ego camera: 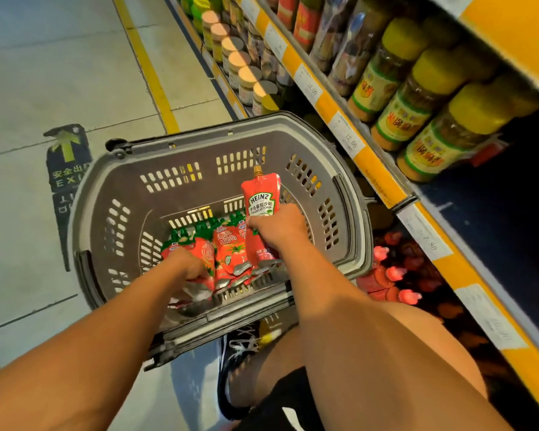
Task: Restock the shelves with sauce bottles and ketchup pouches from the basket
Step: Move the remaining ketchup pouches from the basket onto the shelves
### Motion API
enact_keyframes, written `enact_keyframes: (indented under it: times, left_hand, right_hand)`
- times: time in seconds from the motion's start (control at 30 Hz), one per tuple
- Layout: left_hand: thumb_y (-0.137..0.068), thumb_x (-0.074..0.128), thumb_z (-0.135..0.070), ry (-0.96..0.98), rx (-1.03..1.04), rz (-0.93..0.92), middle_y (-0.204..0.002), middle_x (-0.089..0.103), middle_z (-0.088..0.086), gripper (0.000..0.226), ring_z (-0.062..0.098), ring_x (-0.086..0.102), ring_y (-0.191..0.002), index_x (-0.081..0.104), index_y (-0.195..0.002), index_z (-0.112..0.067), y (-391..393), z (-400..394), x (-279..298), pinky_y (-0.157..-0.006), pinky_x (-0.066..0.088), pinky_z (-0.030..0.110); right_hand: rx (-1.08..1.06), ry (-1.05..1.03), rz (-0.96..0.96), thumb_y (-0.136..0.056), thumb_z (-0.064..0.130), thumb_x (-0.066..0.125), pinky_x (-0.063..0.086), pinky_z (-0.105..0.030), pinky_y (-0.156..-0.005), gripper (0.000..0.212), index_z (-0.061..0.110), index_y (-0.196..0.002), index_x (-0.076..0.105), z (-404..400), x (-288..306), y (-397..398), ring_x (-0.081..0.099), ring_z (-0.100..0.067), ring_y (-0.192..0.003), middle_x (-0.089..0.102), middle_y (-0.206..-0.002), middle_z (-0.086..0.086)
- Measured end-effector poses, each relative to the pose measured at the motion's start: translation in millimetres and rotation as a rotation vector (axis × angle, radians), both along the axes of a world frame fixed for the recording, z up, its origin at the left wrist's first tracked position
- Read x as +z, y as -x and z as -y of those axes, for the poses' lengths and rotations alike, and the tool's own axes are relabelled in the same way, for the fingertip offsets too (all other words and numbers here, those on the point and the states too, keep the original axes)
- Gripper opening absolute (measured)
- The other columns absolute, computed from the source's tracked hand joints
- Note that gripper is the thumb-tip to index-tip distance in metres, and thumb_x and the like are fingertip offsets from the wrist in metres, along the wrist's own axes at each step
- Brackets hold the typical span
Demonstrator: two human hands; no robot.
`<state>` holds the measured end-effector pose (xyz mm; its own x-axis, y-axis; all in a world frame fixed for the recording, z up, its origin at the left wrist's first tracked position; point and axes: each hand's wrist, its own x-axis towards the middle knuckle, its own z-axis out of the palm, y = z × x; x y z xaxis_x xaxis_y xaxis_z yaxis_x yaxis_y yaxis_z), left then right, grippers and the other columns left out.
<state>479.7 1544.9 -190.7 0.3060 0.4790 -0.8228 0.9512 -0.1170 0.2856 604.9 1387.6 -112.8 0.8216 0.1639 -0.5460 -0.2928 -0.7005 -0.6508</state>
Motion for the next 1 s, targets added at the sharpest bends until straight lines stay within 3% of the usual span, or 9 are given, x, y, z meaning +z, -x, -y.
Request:
enact_keyframes:
  times: [0.13,0.23,0.33,0.37,0.5,0.6,0.7,0.9,1.0]
  left_hand:
    - [-0.092,0.071,-0.005,0.096,0.158,0.092,-0.072,0.069,0.022,0.014,0.035,0.069,-0.051,0.06,-0.092,0.004,20,-3,19,-0.046,0.057,0.04]
    - [-0.093,0.068,-0.007,0.199,0.269,0.22,-0.089,0.068,0.027,0.016,0.038,0.067,-0.072,0.063,-0.102,0.005,30,-6,35,-0.068,0.058,0.049]
    - [-0.092,0.07,-0.011,0.262,0.355,0.306,-0.099,0.072,0.031,0.027,0.037,0.068,-0.084,0.066,-0.112,0.006,39,-7,55,-0.085,0.057,0.056]
    - [-0.092,0.071,-0.011,0.268,0.384,0.352,-0.097,0.073,0.028,0.027,0.036,0.069,-0.082,0.067,-0.114,0.005,41,-7,62,-0.085,0.059,0.056]
    - [-0.094,0.07,-0.013,0.363,0.437,0.512,-0.094,0.076,0.018,0.021,0.028,0.075,-0.074,0.071,-0.113,-0.001,42,2,98,-0.058,0.062,0.039]
    - [-0.094,0.07,-0.014,0.449,0.425,0.613,-0.104,0.077,0.019,0.024,0.029,0.076,-0.083,0.072,-0.114,-0.002,39,19,128,-0.06,0.062,0.036]
    - [-0.095,0.066,-0.01,0.546,0.399,0.717,-0.095,0.078,0.018,0.015,0.027,0.078,-0.076,0.071,-0.106,-0.001,36,45,162,-0.055,0.061,0.036]
    - [-0.084,0.068,-0.007,0.655,0.272,0.84,-0.087,0.077,0.016,0.009,0.025,0.077,-0.072,0.077,-0.083,-0.008,33,94,214,-0.056,0.062,0.039]
    - [-0.072,0.073,-0.012,0.684,0.231,0.881,-0.088,0.076,0.015,0.021,0.025,0.076,-0.071,0.069,-0.093,-0.009,32,115,227,-0.06,0.063,0.041]
  right_hand:
    - [-0.079,-0.147,-0.007,-0.073,0.035,0.089,0.062,-0.045,-0.083,0.04,0.015,-0.105,0.075,8,26,12,0.073,-0.026,-0.085,0.076,-0.098,-0.006]
    - [-0.159,-0.276,-0.013,-0.075,0.027,0.089,0.062,-0.049,-0.084,0.037,0.01,-0.105,0.075,17,43,20,0.074,-0.03,-0.088,0.077,-0.098,-0.01]
    - [-0.256,-0.388,-0.034,-0.076,0.027,0.088,0.063,-0.043,-0.068,0.031,0.015,-0.101,0.075,30,58,28,0.075,-0.03,-0.085,0.077,-0.094,-0.008]
    - [-0.287,-0.425,-0.045,-0.076,0.028,0.088,0.063,-0.043,-0.066,0.029,0.018,-0.099,0.074,35,64,32,0.075,-0.03,-0.083,0.078,-0.094,-0.007]
    - [-0.365,-0.516,-0.062,-0.079,0.032,0.083,0.063,-0.051,-0.082,0.024,0.024,-0.098,0.071,55,84,44,0.076,-0.029,-0.081,0.077,-0.093,-0.005]
    - [-0.443,-0.588,-0.051,-0.078,0.029,0.078,0.064,-0.051,-0.076,0.022,0.023,-0.099,0.071,71,98,52,0.076,-0.03,-0.078,0.078,-0.091,-0.005]
    - [-0.535,-0.663,-0.05,-0.078,0.024,0.074,0.061,-0.041,-0.057,0.024,0.02,-0.102,0.07,91,110,58,0.075,-0.031,-0.075,0.076,-0.092,-0.009]
    - [-0.718,-0.897,-0.099,-0.075,0.014,0.071,0.061,-0.043,-0.067,0.031,0.009,-0.106,0.07,144,130,74,0.074,-0.033,-0.075,0.078,-0.094,-0.017]
    - [-0.787,-1.055,-0.109,-0.083,0.009,0.072,0.063,-0.041,-0.068,0.023,0.011,-0.105,0.07,179,134,84,0.077,-0.03,-0.075,0.079,-0.091,-0.014]
